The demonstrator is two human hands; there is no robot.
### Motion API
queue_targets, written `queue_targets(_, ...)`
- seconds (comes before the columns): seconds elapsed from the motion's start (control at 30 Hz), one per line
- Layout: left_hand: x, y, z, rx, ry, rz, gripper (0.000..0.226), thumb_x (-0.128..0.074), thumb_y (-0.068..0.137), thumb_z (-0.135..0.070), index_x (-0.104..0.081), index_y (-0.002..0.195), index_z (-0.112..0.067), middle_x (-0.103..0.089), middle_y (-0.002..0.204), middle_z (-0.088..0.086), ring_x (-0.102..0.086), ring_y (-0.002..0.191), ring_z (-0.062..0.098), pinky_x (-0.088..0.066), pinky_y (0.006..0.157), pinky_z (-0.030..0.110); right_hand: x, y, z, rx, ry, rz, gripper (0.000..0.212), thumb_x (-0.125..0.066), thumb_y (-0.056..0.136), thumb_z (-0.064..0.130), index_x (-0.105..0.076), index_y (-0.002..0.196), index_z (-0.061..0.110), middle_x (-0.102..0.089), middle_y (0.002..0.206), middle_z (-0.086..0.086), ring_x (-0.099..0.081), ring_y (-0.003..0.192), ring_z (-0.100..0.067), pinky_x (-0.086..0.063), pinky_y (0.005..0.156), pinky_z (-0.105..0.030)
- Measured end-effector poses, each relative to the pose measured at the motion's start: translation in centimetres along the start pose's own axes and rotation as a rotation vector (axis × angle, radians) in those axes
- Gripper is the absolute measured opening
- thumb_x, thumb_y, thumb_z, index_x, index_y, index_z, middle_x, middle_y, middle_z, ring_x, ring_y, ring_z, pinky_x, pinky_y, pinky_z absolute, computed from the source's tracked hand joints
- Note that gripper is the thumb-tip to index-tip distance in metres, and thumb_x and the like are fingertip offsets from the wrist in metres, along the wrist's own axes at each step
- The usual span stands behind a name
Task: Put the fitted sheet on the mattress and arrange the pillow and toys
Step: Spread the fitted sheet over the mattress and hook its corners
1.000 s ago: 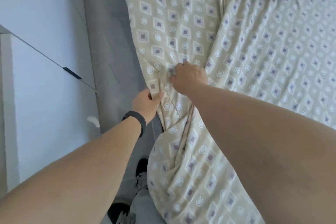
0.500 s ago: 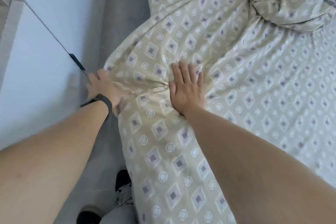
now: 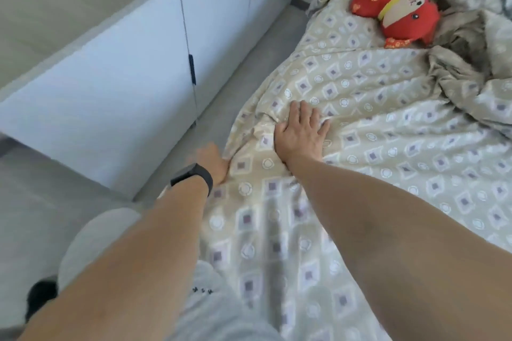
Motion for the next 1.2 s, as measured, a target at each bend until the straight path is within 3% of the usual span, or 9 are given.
queue_targets(0.2, -0.1, -10.7, 2.1, 0.118, 0.018, 0.116, 0.036, -0.029, 0.108, -0.021, -0.050, 0.131, -0.002, -0.055, 0.122, 0.019, -0.056, 0.117, 0.037, -0.046, 0.093, 0.039, 6.2, -0.6, 2.8, 0.301, -0.185, 0.123, 0.044, -0.034, 0.097, 0.028, -0.057, 0.130, 0.012, -0.054, 0.128, -0.008, -0.052, 0.118, -0.031, -0.042, 0.098, -0.044)
queue_targets(0.33, 3.1, -10.6, 1.3, 0.022, -0.092, 0.088, 0.047, -0.029, 0.107, -0.046, -0.059, 0.128, -0.015, -0.058, 0.131, 0.004, -0.055, 0.120, 0.029, -0.037, 0.089, 0.032, 7.8, 1.1, 7.2, 0.555, -0.252, 0.101, 0.026, -0.049, 0.090, 0.008, -0.071, 0.099, 0.018, -0.059, 0.098, -0.003, -0.058, 0.097, -0.029, -0.040, 0.077, -0.034)
queue_targets(0.47, 3.4, -10.7, -1.4, -0.021, -0.139, 0.055, 0.034, -0.041, 0.104, -0.040, -0.061, 0.115, -0.016, -0.064, 0.117, 0.008, -0.058, 0.101, 0.029, -0.040, 0.077, 0.032, 8.3, 2.4, 7.5, 0.529, -0.509, 0.264, 0.027, -0.058, 0.084, 0.013, -0.066, 0.108, 0.022, -0.062, 0.113, -0.003, -0.057, 0.119, -0.028, -0.039, 0.086, -0.036)
queue_targets(0.6, 2.7, -3.8, 4.5, -0.070, -0.054, 0.298, 0.031, -0.045, 0.102, -0.035, -0.062, 0.119, -0.015, -0.063, 0.119, 0.005, -0.057, 0.103, 0.027, -0.044, 0.083, 0.032, 1.2, 3.5, 12.6, 0.385, -0.865, 0.535, 0.059, -0.046, 0.082, 0.019, -0.051, 0.139, 0.031, -0.049, 0.145, -0.003, -0.037, 0.141, -0.029, -0.028, 0.111, -0.048)
queue_targets(0.8, 5.3, -2.1, 7.7, 0.052, 0.075, 0.370, 0.031, -0.039, 0.104, -0.029, -0.055, 0.091, -0.006, -0.051, 0.082, 0.006, -0.046, 0.071, 0.022, -0.032, 0.060, 0.031, -2.0, 3.4, 14.0, 0.303, -1.031, 0.741, 0.044, -0.050, 0.085, 0.021, -0.058, 0.129, 0.017, -0.054, 0.133, -0.006, -0.055, 0.121, -0.036, -0.040, 0.097, -0.046)
queue_targets(0.93, 4.2, -1.1, 6.0, 0.036, 0.092, 0.386, 0.037, -0.033, 0.106, -0.018, -0.042, 0.071, -0.011, -0.036, 0.069, 0.002, -0.032, 0.058, 0.015, -0.023, 0.051, 0.028, -2.2, 5.5, 17.1, 0.366, -0.729, 0.604, 0.017, -0.064, 0.068, 0.004, -0.065, 0.085, 0.007, -0.063, 0.103, -0.007, -0.066, 0.101, -0.033, -0.051, 0.087, -0.040)
queue_targets(1.07, 2.5, -0.9, 3.7, -0.014, 0.098, 0.421, 0.034, -0.026, 0.110, -0.018, -0.057, 0.117, -0.005, -0.058, 0.098, 0.008, -0.057, 0.091, 0.024, -0.036, 0.075, 0.029, 0.8, 9.2, 20.3, 0.407, -0.226, 0.026, 0.029, -0.039, 0.095, 0.000, -0.057, 0.117, 0.005, -0.056, 0.120, -0.015, -0.059, 0.110, -0.035, -0.044, 0.080, -0.040)
queue_targets(1.13, 2.7, -1.9, 3.2, 0.033, 0.102, 0.483, 0.042, -0.023, 0.111, -0.016, -0.044, 0.143, 0.000, -0.051, 0.142, 0.016, -0.052, 0.127, 0.028, -0.036, 0.090, 0.030, 1.1, 9.4, 20.1, 0.386, -0.317, 0.124, 0.028, -0.041, 0.096, 0.001, -0.058, 0.118, 0.004, -0.056, 0.124, -0.015, -0.059, 0.111, -0.036, -0.046, 0.085, -0.042)
queue_targets(1.2, 3.6, -2.7, 3.2, 0.040, 0.150, 0.512, 0.043, -0.021, 0.111, -0.018, -0.044, 0.143, -0.001, -0.046, 0.149, 0.016, -0.052, 0.125, 0.029, -0.036, 0.089, 0.030, 0.1, 8.7, 19.1, 0.374, -0.495, 0.411, 0.013, -0.052, 0.095, 0.010, -0.063, 0.101, 0.007, -0.063, 0.112, -0.013, -0.062, 0.099, -0.035, -0.048, 0.080, -0.038)
Point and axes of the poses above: each hand's wrist, its own y-axis towards the middle knuckle, its own x-axis out of the back of the hand, z = x × y, the point moved 3 cm from there along y, towards the middle knuckle
